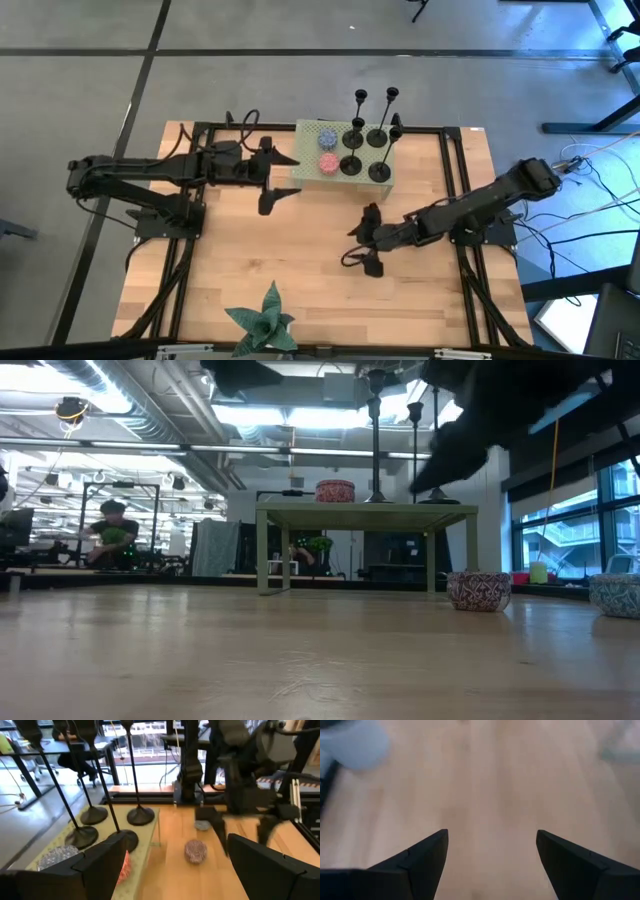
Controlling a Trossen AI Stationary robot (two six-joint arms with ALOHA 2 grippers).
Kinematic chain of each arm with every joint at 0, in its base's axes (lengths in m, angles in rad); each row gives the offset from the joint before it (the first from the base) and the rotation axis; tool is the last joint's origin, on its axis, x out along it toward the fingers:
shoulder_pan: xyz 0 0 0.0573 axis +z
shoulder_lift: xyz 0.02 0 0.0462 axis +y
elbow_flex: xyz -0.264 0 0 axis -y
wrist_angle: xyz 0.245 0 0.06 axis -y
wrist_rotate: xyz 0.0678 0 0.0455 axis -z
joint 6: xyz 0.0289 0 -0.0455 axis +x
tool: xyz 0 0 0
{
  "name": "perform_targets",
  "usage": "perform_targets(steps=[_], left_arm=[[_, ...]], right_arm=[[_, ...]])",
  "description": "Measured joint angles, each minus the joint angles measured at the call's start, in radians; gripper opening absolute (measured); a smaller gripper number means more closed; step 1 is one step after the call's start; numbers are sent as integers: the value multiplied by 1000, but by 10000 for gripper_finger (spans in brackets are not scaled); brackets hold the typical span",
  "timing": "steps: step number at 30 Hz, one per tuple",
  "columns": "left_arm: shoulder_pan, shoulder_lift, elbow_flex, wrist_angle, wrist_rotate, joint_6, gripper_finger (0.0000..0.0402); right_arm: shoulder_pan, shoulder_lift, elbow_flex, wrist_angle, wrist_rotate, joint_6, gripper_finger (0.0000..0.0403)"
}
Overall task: Pick & Place candle stick holders
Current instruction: Put the brown scented candle on the shelf
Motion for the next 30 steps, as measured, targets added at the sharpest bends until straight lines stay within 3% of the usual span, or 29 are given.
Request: perform_targets(steps=[5, 9, 19, 30], left_arm=[[-6, 4, 0, -26, -1, 0, 340], [-5, 5, 0, -58, -2, -2, 340], [-5, 5, 0, -71, -1, -54, 340], [-5, 5, 0, -83, -1, -74, 340]], right_arm=[[-6, -33, 106, -422, 125, 178, 305], [-6, -32, 59, -528, 178, 307, 305], [-116, -28, -147, -254, 107, 333, 305], [-149, -30, -190, -194, 83, 359, 305]])
